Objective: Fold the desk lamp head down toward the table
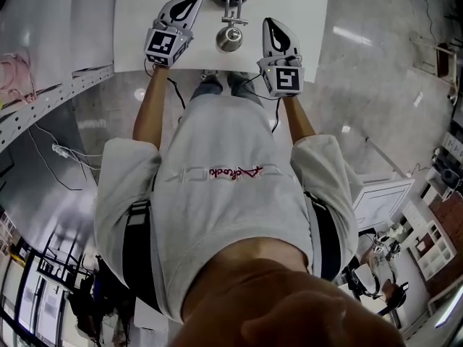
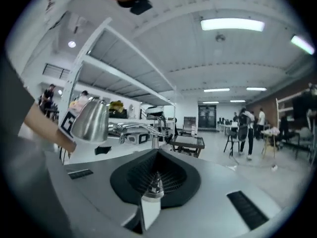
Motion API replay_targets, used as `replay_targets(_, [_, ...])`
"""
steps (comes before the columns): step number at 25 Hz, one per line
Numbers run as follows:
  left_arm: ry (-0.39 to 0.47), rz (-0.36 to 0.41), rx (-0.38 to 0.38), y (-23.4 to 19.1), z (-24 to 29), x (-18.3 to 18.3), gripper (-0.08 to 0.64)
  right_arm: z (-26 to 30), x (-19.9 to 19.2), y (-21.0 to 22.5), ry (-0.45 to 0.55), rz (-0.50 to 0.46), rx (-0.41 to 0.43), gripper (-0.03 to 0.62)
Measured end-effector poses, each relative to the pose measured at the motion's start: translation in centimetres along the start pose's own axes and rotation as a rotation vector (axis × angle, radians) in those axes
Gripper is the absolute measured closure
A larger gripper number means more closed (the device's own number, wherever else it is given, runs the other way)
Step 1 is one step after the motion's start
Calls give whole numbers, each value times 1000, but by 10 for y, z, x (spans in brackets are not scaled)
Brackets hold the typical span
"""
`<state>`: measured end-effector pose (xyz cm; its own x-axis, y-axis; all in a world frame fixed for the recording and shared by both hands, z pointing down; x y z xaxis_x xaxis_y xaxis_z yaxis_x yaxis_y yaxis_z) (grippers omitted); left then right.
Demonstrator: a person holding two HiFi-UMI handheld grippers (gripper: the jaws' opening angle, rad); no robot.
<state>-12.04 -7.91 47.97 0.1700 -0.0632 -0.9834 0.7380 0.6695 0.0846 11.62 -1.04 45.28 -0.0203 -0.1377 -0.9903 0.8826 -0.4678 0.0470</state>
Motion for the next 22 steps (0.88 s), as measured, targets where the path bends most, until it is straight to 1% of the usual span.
replay_targets(3, [7, -10, 27, 9, -14, 4, 532, -6, -1, 3, 25, 142, -35, 578])
replay_targets(5, [11, -22, 29, 14, -24, 5, 532, -10, -1, 0, 26, 191, -49, 578])
replay_targets(7, [5, -28, 25, 20, -34, 5, 532, -14, -2, -5, 23, 215, -56, 578])
replay_targets(12, [-37, -7, 23, 32, -52, -2, 532, -25, -8, -15, 9, 228, -72, 578])
replay_targets(16, [-24, -44, 32, 44, -73, -4, 532, -43, -11, -25, 0, 197, -84, 577])
replay_targets(19, [-22, -53, 41, 61, -86, -4, 532, -62, -14, -30, -3, 155, -82, 578])
replay_targets(22, [-23, -68, 54, 83, -102, -4, 532, -86, -17, -37, -1, 151, -71, 578])
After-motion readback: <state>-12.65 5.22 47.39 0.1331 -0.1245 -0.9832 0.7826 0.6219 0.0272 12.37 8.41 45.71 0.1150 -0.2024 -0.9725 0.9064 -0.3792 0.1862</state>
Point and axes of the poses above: the fingertips, and each gripper's own axes: z forward along the fingers, y to its right, x out of its top, the point moved 7 cm from there along -z, backward along the fingers, and after that the axes turned 6 degrees about z, right-handed, at the moved point
